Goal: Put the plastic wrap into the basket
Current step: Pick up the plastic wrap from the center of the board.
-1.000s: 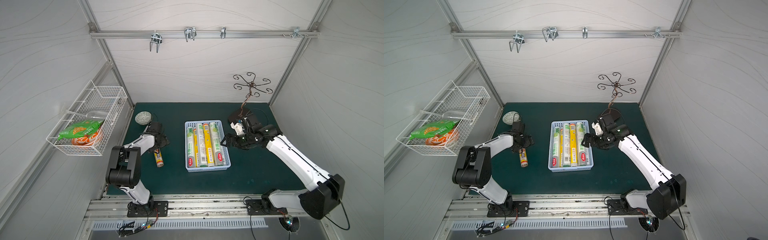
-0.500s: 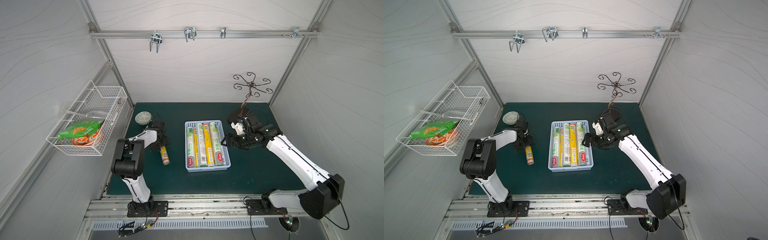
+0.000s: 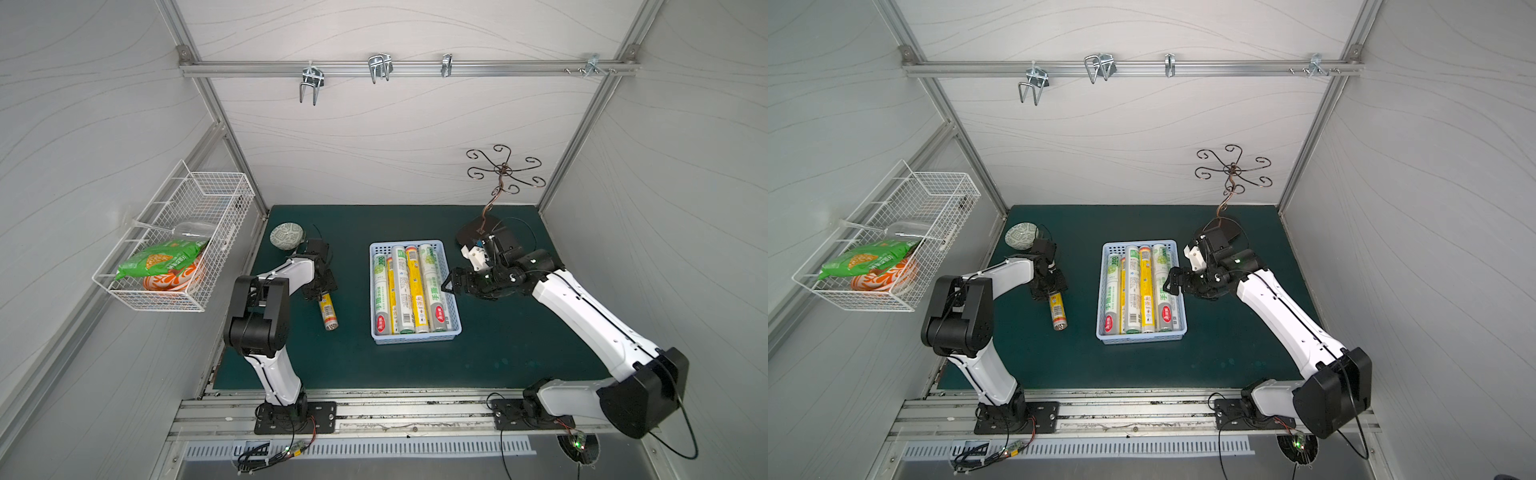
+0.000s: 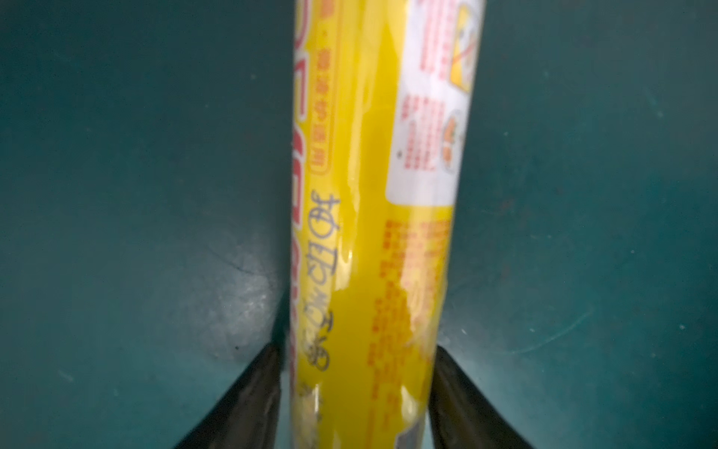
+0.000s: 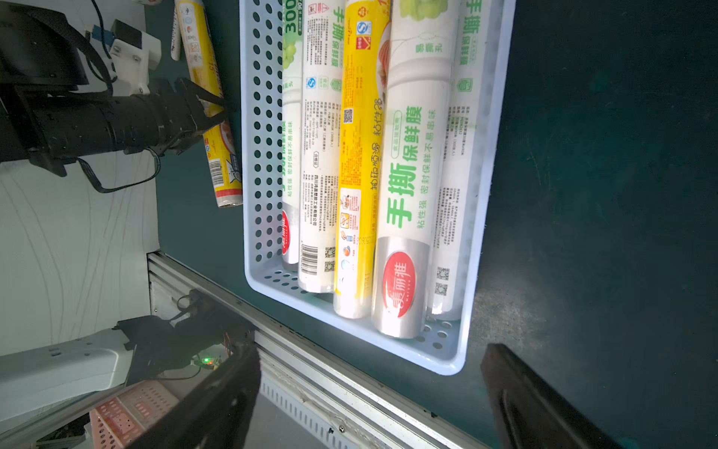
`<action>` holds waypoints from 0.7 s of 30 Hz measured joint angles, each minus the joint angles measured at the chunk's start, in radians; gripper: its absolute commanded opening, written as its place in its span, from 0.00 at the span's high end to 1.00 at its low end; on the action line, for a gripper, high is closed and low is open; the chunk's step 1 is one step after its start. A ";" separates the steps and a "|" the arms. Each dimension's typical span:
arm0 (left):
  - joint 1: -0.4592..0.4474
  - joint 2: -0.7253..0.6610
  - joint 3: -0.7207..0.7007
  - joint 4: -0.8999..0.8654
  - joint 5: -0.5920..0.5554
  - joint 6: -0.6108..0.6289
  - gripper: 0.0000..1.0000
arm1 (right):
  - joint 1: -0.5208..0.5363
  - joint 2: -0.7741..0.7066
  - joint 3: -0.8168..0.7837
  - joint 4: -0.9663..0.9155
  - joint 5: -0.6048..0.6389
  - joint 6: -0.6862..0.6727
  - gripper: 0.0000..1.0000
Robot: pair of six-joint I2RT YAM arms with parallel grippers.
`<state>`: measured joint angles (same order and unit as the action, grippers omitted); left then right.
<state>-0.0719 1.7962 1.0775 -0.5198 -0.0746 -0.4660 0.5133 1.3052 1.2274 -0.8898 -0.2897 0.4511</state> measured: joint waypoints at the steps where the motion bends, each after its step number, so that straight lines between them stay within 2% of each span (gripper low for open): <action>1: -0.004 0.000 0.000 0.000 0.000 0.001 0.48 | -0.001 0.000 0.000 0.000 0.000 0.000 0.06; 4: -0.030 0.000 0.000 -0.001 -0.002 -0.005 0.59 | -0.002 0.000 0.000 0.000 0.000 0.000 0.06; 7: -0.066 -0.005 0.001 -0.006 -0.006 -0.009 0.64 | -0.003 0.000 0.000 0.000 -0.002 0.000 0.06; 11: -0.108 -0.043 0.001 -0.035 -0.007 -0.019 0.67 | -0.003 0.000 0.000 0.000 -0.003 0.000 0.06; 17: -0.167 -0.200 0.011 -0.113 -0.019 -0.036 0.69 | -0.007 0.000 0.000 0.000 -0.003 0.000 0.06; 21: -0.224 -0.278 0.070 -0.181 -0.037 -0.046 0.69 | -0.011 0.000 0.000 0.000 -0.003 0.000 0.06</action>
<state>-0.2962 1.5185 1.1473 -0.7010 -0.1120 -0.5121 0.5022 1.3052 1.2274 -0.8902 -0.2932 0.4511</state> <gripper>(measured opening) 0.432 0.939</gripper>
